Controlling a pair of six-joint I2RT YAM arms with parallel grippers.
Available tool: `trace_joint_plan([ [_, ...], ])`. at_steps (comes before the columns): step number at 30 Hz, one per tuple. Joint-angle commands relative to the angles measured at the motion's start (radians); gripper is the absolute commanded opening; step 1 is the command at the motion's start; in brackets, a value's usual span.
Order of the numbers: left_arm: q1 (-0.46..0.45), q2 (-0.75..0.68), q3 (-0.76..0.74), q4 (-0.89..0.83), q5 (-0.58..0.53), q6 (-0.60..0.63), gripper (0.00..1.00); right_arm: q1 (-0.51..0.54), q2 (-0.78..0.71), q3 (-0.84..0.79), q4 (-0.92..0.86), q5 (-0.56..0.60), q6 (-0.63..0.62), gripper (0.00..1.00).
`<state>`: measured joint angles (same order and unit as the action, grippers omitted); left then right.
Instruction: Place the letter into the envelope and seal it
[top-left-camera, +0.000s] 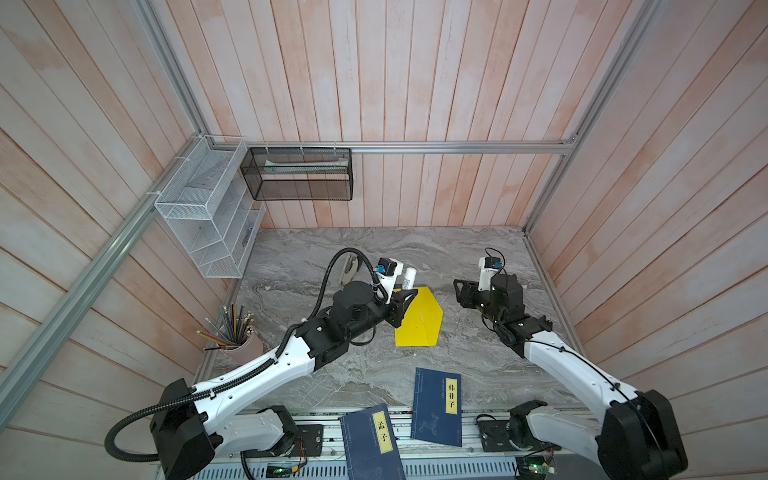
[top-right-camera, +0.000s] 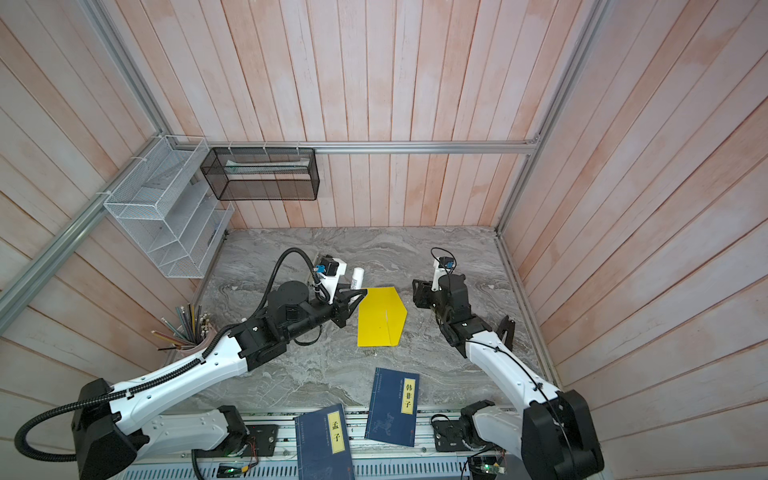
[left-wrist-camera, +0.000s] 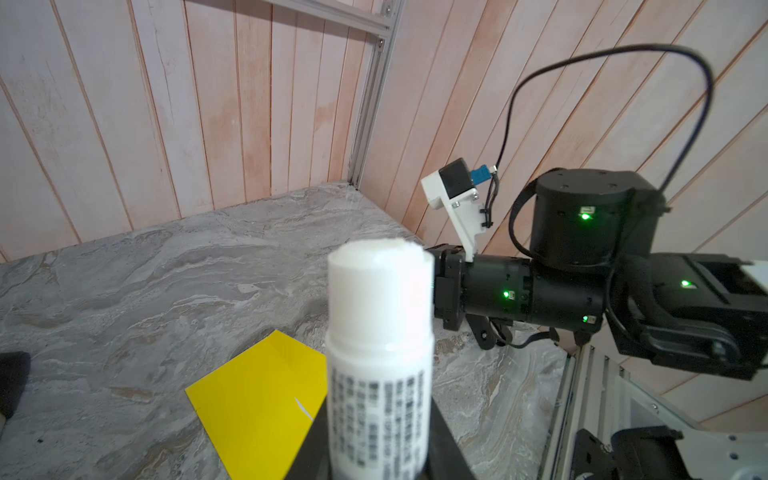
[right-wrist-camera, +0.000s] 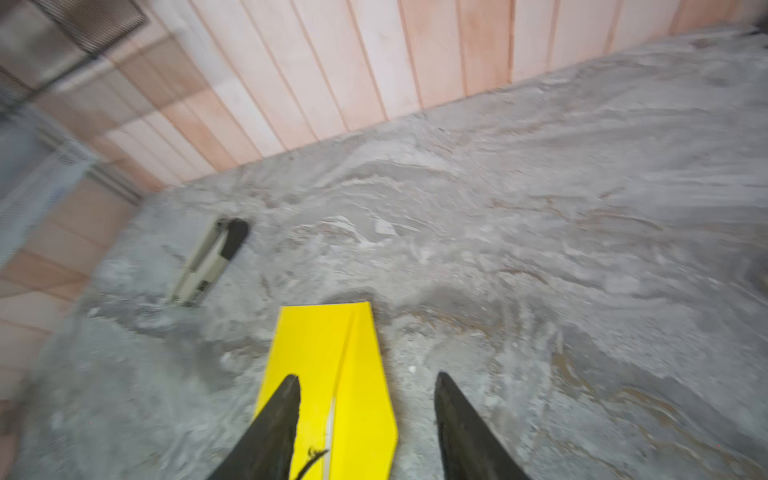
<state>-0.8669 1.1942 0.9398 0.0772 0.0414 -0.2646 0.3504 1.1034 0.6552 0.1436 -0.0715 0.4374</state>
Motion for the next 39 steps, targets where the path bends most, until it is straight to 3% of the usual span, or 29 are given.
trace_joint_plan([
  [1, 0.024, -0.018, -0.031, 0.092, 0.066, -0.042, 0.00, 0.007, -0.082, -0.022, 0.081, -0.280, 0.049, 0.50],
  [6, 0.039, -0.004, -0.055, 0.134, 0.107, -0.056, 0.00, 0.024, -0.176, -0.052, 0.308, -0.552, 0.196, 0.49],
  [13, 0.042, 0.027, -0.052, 0.171, 0.159, -0.076, 0.00, 0.060, -0.149, -0.029, 0.486, -0.719, 0.326, 0.52],
  [25, 0.042, 0.055, -0.039, 0.175, 0.202, -0.080, 0.00, 0.163, -0.025, 0.120, 0.368, -0.691, 0.241, 0.57],
  [36, 0.040, 0.055, -0.049, 0.185, 0.189, -0.076, 0.00, 0.189, 0.051, 0.192, 0.277, -0.606, 0.195, 0.46],
  [39, 0.041, 0.058, -0.049, 0.179, 0.183, -0.073, 0.00, 0.198, 0.064, 0.213, 0.263, -0.610, 0.190, 0.37],
])
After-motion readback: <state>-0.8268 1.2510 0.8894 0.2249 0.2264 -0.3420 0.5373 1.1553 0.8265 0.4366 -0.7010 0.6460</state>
